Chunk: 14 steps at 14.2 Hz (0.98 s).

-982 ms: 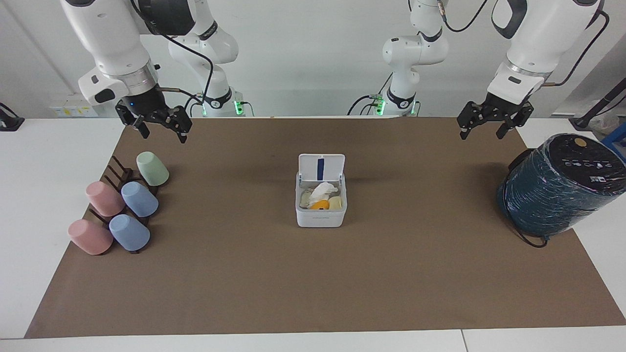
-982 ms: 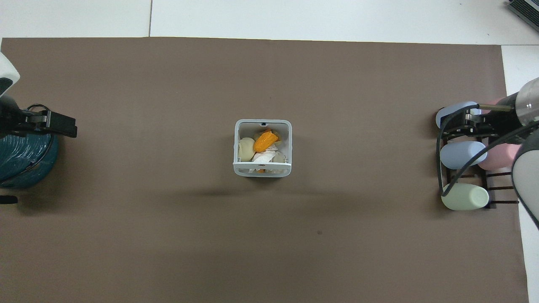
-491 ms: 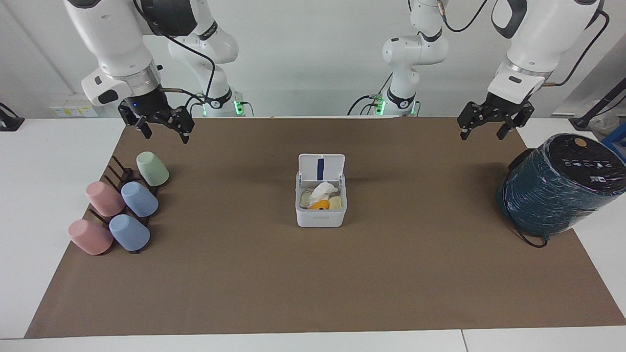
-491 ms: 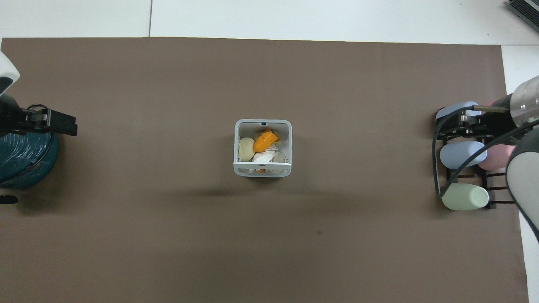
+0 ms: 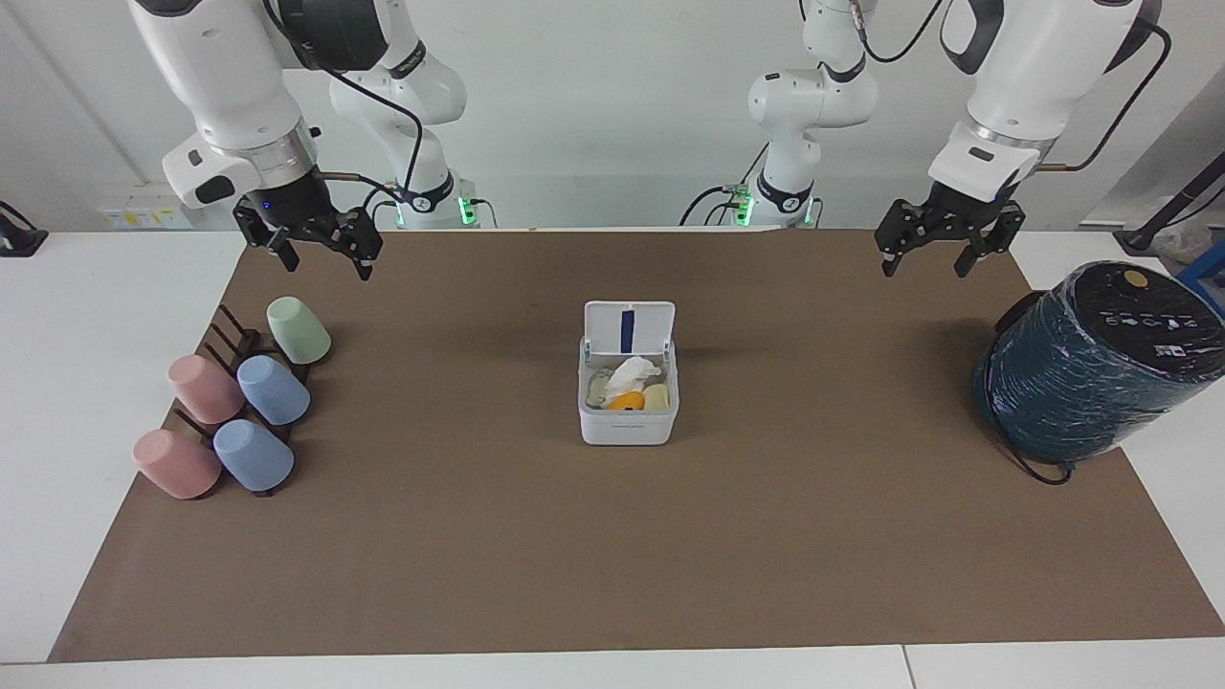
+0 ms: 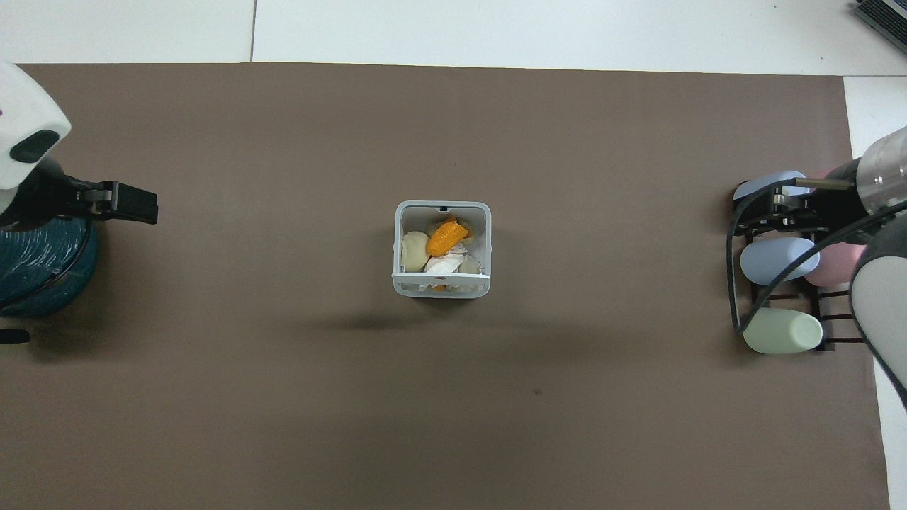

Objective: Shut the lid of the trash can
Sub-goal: 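Move the left gripper toward the open lid of the trash can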

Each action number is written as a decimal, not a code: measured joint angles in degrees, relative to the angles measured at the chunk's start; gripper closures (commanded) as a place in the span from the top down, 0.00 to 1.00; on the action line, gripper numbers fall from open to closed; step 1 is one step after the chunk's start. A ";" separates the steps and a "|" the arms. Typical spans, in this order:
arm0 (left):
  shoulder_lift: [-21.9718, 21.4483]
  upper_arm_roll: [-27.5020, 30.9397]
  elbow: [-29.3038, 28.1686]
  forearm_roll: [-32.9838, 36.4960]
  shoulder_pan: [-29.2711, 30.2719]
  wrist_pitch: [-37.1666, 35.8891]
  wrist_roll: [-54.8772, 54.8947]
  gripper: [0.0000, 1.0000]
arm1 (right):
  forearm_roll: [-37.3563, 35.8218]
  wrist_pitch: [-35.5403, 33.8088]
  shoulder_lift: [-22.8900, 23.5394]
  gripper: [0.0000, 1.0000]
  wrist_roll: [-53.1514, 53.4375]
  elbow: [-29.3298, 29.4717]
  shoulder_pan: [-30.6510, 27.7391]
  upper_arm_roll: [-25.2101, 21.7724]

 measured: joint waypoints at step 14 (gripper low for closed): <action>-5.39 -0.75 -27.30 -0.17 -28.29 23.54 -29.37 0.34 | 0.00 0.00 0.00 1.00 0.00 -0.01 0.00 0.00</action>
